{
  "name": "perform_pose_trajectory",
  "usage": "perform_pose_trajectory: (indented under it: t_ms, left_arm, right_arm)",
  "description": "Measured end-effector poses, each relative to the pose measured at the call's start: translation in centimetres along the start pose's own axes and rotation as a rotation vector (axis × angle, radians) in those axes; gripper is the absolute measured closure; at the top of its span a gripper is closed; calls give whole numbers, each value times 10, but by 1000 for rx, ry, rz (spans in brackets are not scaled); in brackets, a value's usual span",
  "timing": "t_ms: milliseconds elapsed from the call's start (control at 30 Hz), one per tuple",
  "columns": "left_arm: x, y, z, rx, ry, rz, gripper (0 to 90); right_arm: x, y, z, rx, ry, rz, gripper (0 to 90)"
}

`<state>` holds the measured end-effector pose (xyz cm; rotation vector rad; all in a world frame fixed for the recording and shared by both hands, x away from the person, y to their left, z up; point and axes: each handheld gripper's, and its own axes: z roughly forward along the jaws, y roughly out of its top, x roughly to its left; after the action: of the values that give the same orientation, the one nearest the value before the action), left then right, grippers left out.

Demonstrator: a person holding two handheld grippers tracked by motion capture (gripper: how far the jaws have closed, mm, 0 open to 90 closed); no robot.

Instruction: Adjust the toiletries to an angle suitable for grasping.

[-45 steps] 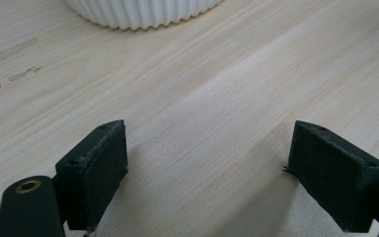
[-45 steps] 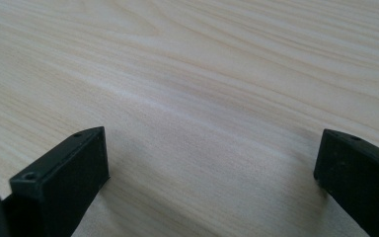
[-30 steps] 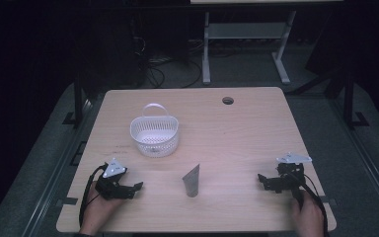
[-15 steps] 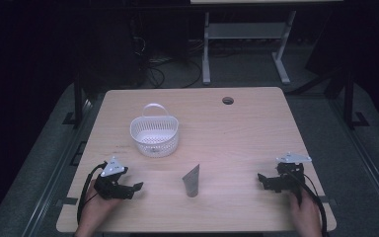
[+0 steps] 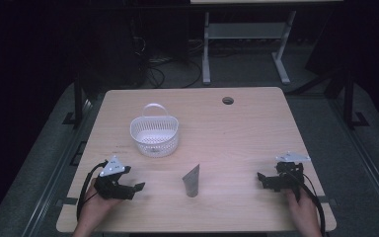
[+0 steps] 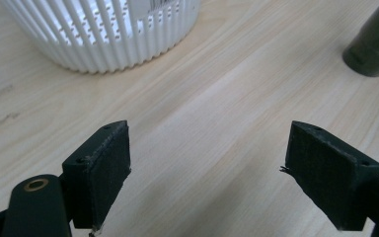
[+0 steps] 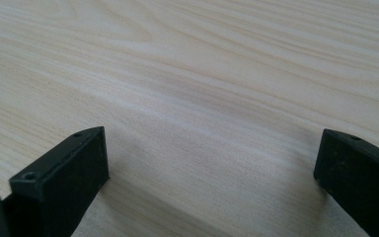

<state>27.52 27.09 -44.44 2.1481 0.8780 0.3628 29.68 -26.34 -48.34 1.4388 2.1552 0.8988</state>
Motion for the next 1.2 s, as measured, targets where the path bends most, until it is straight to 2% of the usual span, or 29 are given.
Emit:
perform_pose_trajectory:
  t_ms: [300, 367, 733, 900, 1000, 1033, 1100, 1200]
  left_arm:
    - [-9, 13, 2, -8, -47, 32, 166]
    - [-10, 15, 2, -17, -58, 28, 167]
    - [-20, 23, 1, -32, -109, 39, 256]
    - [-24, 27, 0, -41, -143, 40, 330]
    - [-28, 30, 0, -49, -164, 41, 433]
    - [-30, 32, -1, -52, -172, 46, 433]
    - [-34, 37, -3, -55, -191, 65, 533]
    - [-37, 39, -4, -58, -203, 71, 605]
  right_arm:
    - [1, -1, -1, 0, -8, 11, 0]
    - [1, -1, -1, 0, -8, 12, 0]
    - [1, -1, -1, 0, -8, 12, 0]
    - [1, -1, -1, 0, -8, 12, 0]
    - [1, -1, -1, 0, -8, 12, 0]
    - [1, -1, -1, 0, -8, 12, 0]
    - [1, -1, -1, 0, -8, 12, 0]
    - [1, -1, -1, 0, -8, 12, 0]
